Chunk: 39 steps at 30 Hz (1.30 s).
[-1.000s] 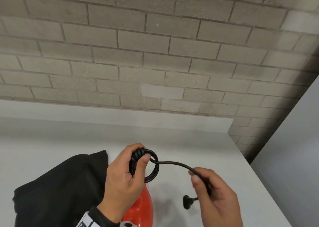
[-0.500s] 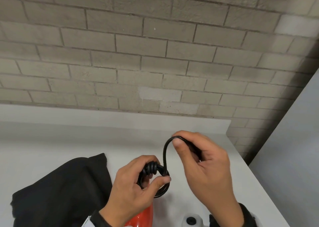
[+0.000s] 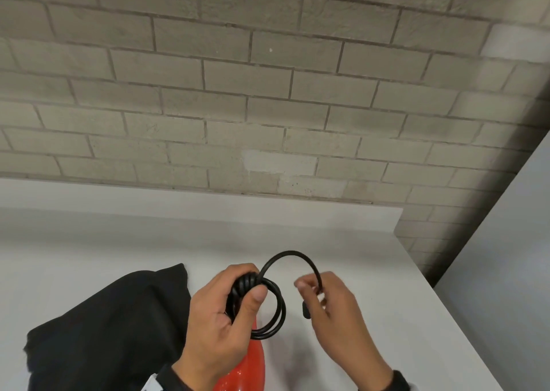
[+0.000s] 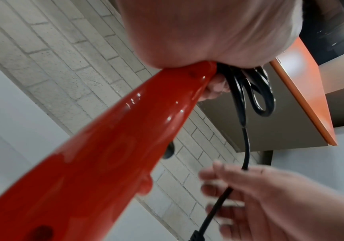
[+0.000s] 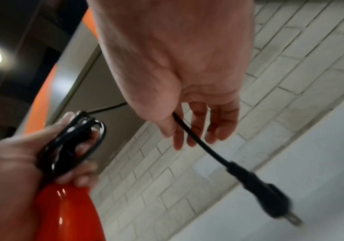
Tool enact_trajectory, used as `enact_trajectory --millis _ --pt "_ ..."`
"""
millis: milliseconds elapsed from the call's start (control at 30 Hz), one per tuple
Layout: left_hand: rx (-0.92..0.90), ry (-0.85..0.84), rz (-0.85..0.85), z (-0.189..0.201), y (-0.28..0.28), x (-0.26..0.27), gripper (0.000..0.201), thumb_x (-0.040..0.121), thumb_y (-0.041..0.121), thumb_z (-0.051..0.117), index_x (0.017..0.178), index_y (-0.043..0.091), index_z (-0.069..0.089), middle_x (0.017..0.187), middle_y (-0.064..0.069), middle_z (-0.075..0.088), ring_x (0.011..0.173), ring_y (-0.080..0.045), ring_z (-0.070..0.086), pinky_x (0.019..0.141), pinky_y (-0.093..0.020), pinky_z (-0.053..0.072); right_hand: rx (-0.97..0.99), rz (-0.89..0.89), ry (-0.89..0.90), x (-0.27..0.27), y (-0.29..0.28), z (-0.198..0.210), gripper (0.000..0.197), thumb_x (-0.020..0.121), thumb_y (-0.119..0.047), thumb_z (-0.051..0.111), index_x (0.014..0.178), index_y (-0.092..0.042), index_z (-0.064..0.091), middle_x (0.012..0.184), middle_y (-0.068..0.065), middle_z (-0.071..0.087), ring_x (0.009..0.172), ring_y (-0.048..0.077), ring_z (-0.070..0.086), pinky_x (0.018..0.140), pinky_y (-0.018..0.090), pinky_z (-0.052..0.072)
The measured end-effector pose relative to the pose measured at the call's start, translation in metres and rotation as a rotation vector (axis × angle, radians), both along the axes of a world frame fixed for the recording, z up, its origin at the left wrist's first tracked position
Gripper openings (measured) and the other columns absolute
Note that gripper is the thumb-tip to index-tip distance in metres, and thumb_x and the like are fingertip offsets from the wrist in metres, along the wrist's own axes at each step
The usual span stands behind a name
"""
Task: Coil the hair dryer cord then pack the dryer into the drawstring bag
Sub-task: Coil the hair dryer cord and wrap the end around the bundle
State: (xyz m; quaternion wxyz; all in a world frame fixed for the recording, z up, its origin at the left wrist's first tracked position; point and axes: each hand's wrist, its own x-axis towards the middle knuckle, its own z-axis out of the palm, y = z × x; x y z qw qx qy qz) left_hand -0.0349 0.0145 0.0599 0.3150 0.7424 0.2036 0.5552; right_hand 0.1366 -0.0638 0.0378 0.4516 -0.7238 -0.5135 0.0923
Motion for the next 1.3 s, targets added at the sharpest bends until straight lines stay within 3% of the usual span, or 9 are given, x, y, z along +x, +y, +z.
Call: enact_trajectory --millis 67,167,233,333,467,667,867,1133,1300 --pt "-0.006 -0.012 0.017 0.000 0.002 -0.001 0.037 0.089 0.061 0.046 0.090 0.028 0.062 0.075 0.008 0.061 0.064 -0.008 0.058 0.061 -0.009 0.042 -0.104 -0.007 0.011 0.001 -0.005 -0.017 0.015 0.095 -0.029 0.056 0.083 -0.035 0.062 0.085 -0.009 0.062 0.076 0.007 0.062 0.069 0.016 0.045" --pt "0.003 -0.007 0.031 0.000 0.003 0.000 0.036 0.089 0.062 0.045 0.091 0.029 0.062 0.077 0.009 0.061 0.066 -0.008 0.059 0.062 -0.009 0.042 -0.127 0.000 0.168 0.000 -0.009 -0.025 0.017 0.094 -0.022 0.058 0.083 -0.029 0.068 0.079 -0.001 0.069 0.070 0.008 0.067 0.069 0.022 0.053" --pt "-0.003 -0.005 0.021 0.000 0.003 0.001 0.034 0.089 0.062 0.045 0.093 0.033 0.061 0.077 0.009 0.061 0.062 -0.007 0.060 0.061 -0.010 0.044 -0.025 -0.006 0.354 -0.004 -0.011 -0.017 0.019 0.094 -0.014 0.059 0.082 -0.021 0.071 0.073 0.006 0.072 0.063 0.010 0.067 0.067 0.024 0.054" --pt "0.004 0.000 0.002 0.000 0.000 0.004 0.033 0.090 0.061 0.045 0.093 0.032 0.061 0.078 0.011 0.061 0.065 -0.007 0.060 0.062 -0.010 0.044 0.196 0.039 0.711 -0.013 -0.011 0.006 0.017 0.094 -0.008 0.056 0.087 -0.006 0.071 0.078 0.016 0.072 0.064 0.025 0.066 0.066 0.034 0.057" --pt "0.009 -0.004 -0.039 0.001 -0.003 0.007 0.033 0.091 0.057 0.046 0.092 0.028 0.061 0.077 0.009 0.060 0.069 -0.010 0.059 0.063 -0.013 0.044 0.322 0.168 0.967 -0.026 -0.009 0.029 0.019 0.089 -0.014 0.057 0.092 0.001 0.068 0.082 0.019 0.071 0.063 0.024 0.064 0.061 0.028 0.054" --pt "0.011 0.003 -0.023 0.002 -0.004 0.004 0.030 0.091 0.058 0.045 0.091 0.032 0.060 0.076 0.011 0.055 0.060 -0.008 0.055 0.061 -0.016 0.043 0.369 0.169 1.144 -0.030 -0.005 0.036 0.020 0.085 -0.021 0.058 0.091 -0.005 0.067 0.078 0.015 0.066 0.062 0.021 0.058 0.062 0.032 0.054" --pt "0.008 0.008 -0.037 0.001 -0.006 0.005 0.036 0.092 0.058 0.043 0.089 0.027 0.061 0.075 0.012 0.055 0.068 -0.010 0.055 0.064 -0.013 0.042 0.331 0.238 1.303 -0.033 -0.006 0.043 0.017 0.088 -0.019 0.056 0.094 -0.006 0.065 0.077 0.012 0.066 0.067 0.024 0.064 0.064 0.033 0.058" --pt "-0.040 -0.065 -0.081 0.001 -0.007 0.003 0.035 0.091 0.059 0.046 0.092 0.030 0.064 0.073 0.002 0.061 0.068 -0.018 0.060 0.062 -0.025 0.048 0.213 0.300 1.315 -0.042 -0.006 0.039 0.017 0.092 -0.015 0.054 0.098 -0.001 0.061 0.074 0.014 0.067 0.062 0.023 0.068 0.061 0.033 0.059" --pt "-0.081 -0.081 -0.119 0.003 -0.010 0.003 0.033 0.088 0.061 0.048 0.092 0.033 0.065 0.075 0.001 0.063 0.069 -0.020 0.061 0.063 -0.025 0.050 0.136 0.315 1.302 -0.042 -0.006 0.032 0.017 0.089 -0.018 0.058 0.092 -0.003 0.065 0.073 0.016 0.064 0.064 0.027 0.062 0.064 0.037 0.055"
